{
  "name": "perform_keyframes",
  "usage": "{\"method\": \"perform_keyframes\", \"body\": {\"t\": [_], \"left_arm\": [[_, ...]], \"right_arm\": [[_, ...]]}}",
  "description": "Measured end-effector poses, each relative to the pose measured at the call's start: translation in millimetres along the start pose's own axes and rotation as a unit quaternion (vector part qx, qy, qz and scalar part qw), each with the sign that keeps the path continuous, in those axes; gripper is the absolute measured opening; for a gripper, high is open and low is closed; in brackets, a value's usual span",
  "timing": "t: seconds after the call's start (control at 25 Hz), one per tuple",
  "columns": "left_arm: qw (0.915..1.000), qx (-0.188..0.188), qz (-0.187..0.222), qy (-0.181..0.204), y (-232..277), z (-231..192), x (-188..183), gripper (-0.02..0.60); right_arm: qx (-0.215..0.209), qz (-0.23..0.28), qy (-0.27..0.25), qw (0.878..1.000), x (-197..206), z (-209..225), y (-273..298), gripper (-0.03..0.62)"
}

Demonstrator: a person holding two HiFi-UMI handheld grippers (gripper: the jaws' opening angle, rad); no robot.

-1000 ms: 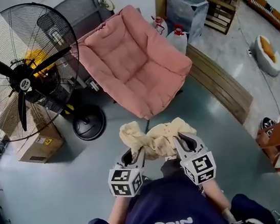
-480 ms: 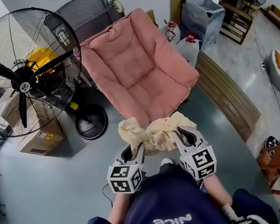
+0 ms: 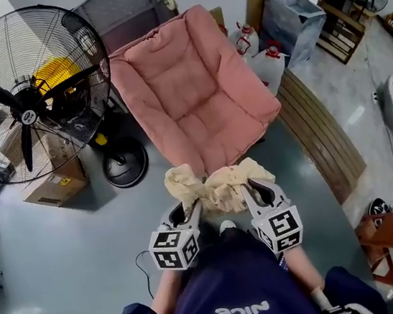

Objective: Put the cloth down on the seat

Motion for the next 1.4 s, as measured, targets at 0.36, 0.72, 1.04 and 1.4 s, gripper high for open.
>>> {"method": "perform_keyframes", "body": {"t": [0.36,0.72,1.04,1.4], "left_arm": [[0.9997,0.017,-0.017,-0.001,40,-24,-16,0.138],[0.9979,0.052,-0.031,0.024,106,-71,-69,0.138],[0.9964,0.072,-0.027,0.035,156,-128,-121,0.138],[0.9932,0.094,-0.041,0.055,180,-178,-156,0.138]], "right_arm": [[0.019,-0.010,0.009,1.000,-3,17,33,0.083],[0.049,-0.022,0.008,0.999,-35,45,102,0.083],[0.064,-0.022,-0.005,0.998,-68,60,174,0.083],[0.085,-0.021,-0.005,0.996,-91,52,230,0.083]]}}
Point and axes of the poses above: the fingertips, and each gripper's own axes: y forward along the fingers, z to its right, x out of its underside, the point moved 7 cm from there along -y, backward along the fingers, and after that the axes turned 7 degrees about x, right-handed, at the moved point
